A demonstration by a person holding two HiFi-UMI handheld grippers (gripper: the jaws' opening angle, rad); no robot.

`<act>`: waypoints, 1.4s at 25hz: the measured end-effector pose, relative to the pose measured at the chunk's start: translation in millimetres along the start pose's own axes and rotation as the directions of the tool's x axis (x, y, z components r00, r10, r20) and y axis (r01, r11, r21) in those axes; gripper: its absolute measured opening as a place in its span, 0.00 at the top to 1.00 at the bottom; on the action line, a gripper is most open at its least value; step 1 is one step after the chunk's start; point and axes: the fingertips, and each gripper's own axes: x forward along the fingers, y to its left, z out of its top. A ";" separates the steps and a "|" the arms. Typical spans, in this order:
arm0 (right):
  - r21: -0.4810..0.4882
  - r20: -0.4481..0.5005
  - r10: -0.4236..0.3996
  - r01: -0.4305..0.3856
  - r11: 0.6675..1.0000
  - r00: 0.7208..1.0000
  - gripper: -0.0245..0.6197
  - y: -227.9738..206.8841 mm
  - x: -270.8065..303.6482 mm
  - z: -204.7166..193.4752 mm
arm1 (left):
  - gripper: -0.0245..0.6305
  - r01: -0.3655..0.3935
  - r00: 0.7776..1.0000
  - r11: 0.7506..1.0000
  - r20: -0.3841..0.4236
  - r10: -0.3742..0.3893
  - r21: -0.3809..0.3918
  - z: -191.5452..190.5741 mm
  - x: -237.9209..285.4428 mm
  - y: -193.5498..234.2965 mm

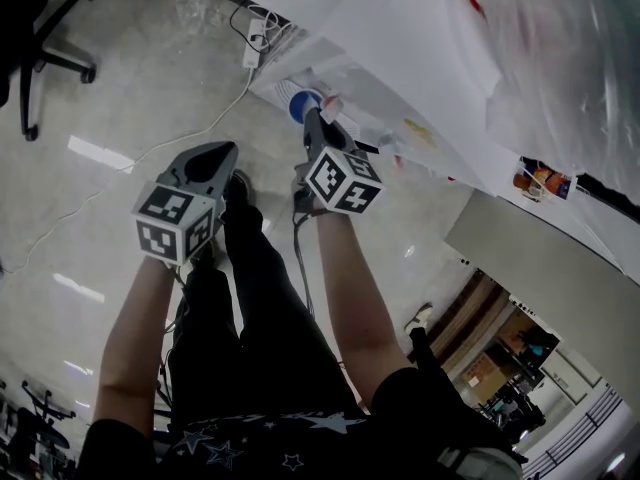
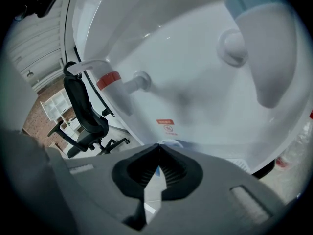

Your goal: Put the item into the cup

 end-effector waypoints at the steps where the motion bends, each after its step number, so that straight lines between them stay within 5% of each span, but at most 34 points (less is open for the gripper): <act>1: -0.004 0.000 -0.001 0.001 1.000 1.000 0.96 -0.1 0.2 0.4 | 0.95 -0.001 1.000 1.000 0.000 0.001 0.000 -0.5 -0.5 0.3; 8: -0.010 -0.007 -0.001 0.001 1.000 1.000 0.95 -2.0 -0.4 1.4 | 0.95 0.004 1.000 1.000 -0.008 -0.004 -0.006 -2.1 -1.8 -0.2; 10: 0.004 -0.001 0.003 -0.003 1.000 1.000 0.84 -1.4 -2.1 1.5 | 0.95 0.003 1.000 1.000 -0.004 -0.003 -0.007 -2.0 -2.5 0.0; 35: 0.026 0.044 0.008 -0.009 1.000 0.999 0.86 41.2 -67.9 -2.1 | 0.95 0.019 0.999 0.999 0.050 -0.021 0.037 5.9 -60.4 -23.1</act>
